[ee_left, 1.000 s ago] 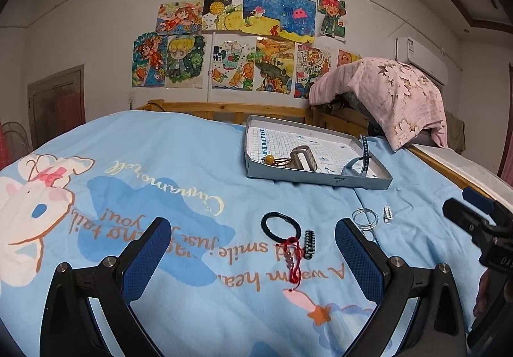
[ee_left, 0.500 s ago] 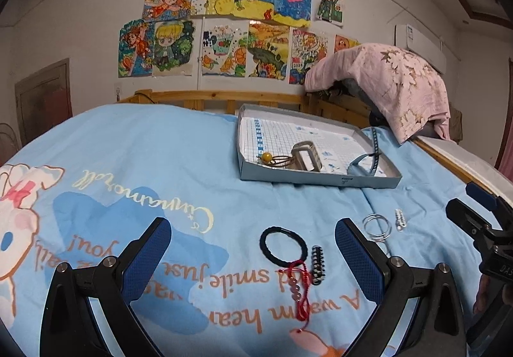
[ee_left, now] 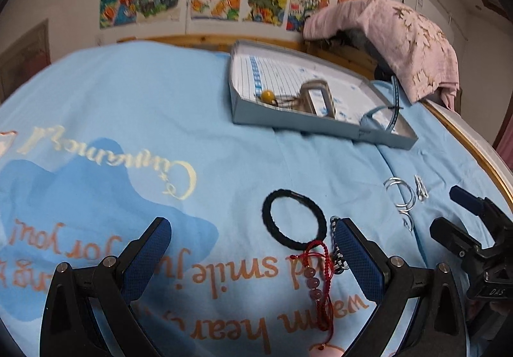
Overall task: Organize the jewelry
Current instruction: 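Grasp the black hair tie with the left tool while the right tool grasps a silver ring, then carry the hair tie and silver ring into the grey tray and open both tools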
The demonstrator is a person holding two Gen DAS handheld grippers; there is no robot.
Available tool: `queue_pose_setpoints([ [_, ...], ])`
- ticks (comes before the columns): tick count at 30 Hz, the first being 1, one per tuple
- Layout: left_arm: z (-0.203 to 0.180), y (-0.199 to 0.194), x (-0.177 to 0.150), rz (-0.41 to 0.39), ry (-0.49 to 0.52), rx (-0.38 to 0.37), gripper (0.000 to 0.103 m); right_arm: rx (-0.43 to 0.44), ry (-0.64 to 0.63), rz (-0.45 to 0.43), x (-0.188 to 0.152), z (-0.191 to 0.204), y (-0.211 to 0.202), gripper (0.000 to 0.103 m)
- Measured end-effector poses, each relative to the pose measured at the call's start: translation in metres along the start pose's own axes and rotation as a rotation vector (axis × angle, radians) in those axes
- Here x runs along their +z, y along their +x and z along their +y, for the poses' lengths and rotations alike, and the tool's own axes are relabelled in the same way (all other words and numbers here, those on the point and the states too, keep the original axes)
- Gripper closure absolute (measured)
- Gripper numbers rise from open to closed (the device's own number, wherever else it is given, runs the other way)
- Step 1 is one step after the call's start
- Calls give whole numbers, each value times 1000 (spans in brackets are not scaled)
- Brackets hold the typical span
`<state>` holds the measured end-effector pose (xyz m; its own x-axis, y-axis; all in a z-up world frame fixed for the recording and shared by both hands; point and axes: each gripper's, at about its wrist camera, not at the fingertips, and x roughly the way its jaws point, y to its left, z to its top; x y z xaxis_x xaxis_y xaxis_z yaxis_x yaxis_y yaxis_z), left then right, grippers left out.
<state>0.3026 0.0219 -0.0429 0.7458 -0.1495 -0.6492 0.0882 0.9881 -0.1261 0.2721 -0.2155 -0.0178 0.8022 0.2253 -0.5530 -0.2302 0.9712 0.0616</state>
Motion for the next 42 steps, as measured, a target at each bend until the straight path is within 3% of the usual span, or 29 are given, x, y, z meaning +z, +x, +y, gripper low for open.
queue_pose_setpoints([
  [2, 2, 5, 0, 13, -2, -20, 3, 15, 19, 21, -4, -3, 5, 7],
  [4, 2, 11, 1, 30, -4, -40, 10, 29, 33, 42, -6, -6, 11, 17],
  [6, 3, 20, 2, 58, -9, -65, 23, 44, 41, 69, -10, -7, 18, 27],
  [16, 2, 39, 1, 105, -16, -143, 61, 125, 63, 152, -20, -7, 43, 37],
  [22, -1, 45, -1, 126, -2, -165, 78, 157, 73, 167, -23, -4, 49, 50],
  [26, 1, 48, -3, 148, -12, -187, 95, 191, 92, 174, -25, -6, 50, 67],
  [36, 0, 33, -5, 111, -2, -194, 98, 223, 125, 147, -28, -8, 39, 96],
  [42, -8, 11, 4, 49, 37, -203, 98, 207, 143, 113, -24, -15, 27, 100],
])
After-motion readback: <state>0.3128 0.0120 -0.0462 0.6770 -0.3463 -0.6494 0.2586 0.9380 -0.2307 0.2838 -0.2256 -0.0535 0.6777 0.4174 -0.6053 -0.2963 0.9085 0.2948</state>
